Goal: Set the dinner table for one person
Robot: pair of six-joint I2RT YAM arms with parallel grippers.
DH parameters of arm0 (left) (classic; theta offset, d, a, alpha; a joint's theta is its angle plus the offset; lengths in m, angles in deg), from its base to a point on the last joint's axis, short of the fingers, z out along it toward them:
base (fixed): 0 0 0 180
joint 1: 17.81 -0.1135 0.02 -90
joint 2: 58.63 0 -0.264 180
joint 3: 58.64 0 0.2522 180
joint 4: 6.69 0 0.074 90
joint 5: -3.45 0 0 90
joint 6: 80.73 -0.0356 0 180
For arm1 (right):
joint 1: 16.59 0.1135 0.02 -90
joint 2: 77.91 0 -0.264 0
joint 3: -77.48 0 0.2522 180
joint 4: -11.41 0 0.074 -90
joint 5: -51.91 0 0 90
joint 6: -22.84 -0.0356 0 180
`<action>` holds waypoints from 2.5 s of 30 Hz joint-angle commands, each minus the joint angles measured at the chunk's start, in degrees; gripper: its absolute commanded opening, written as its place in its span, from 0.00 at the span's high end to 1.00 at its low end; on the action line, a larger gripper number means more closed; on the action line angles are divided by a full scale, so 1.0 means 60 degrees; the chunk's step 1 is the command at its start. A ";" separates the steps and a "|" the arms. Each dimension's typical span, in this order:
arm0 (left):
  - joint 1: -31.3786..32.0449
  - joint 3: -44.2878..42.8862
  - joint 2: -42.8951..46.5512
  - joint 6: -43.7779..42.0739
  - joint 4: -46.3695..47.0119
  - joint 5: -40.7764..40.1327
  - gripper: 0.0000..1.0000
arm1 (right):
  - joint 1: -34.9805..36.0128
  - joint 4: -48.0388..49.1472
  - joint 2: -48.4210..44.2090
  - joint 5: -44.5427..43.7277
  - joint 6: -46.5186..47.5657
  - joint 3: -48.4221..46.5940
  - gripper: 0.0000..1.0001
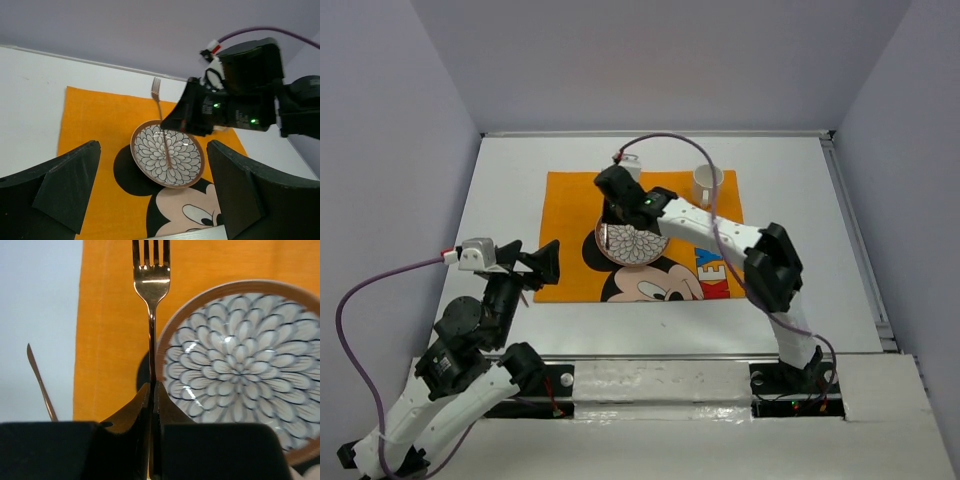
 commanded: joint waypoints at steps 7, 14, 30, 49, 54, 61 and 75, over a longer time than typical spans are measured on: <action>-0.0264 -0.0097 -0.0011 0.0167 0.0394 -0.0694 0.01 | 0.0877 -0.0133 0.3704 0.0555 -0.0796 -0.4432 1.00; -0.0308 -0.0096 -0.0202 0.0167 0.0394 -0.0474 0.01 | 0.1053 -0.0236 0.4600 0.0394 -0.1572 -0.4817 1.00; -0.0484 -0.0111 -0.0392 0.0153 0.0336 -0.0444 0.01 | 0.1053 -0.0119 0.5099 0.0642 -0.1808 -0.4715 0.73; -0.1245 -0.0755 -0.2001 0.1426 -0.1082 -0.2714 0.01 | 0.1464 0.2837 0.0475 0.1843 0.0549 -0.0238 0.53; -0.1771 -0.0931 -0.2984 0.2100 -0.1817 -0.2819 0.01 | 0.1551 0.3587 -0.2191 0.2019 0.1062 0.3116 0.53; -0.5706 -0.0729 -0.5163 0.1560 -0.1088 0.0939 0.01 | 0.1551 0.3749 -0.5998 0.1787 0.1911 0.7204 0.54; -0.9727 -0.0169 -0.7641 0.2672 -0.1407 0.4507 0.02 | 0.1450 0.3544 -0.8537 0.0628 0.3261 0.8776 0.56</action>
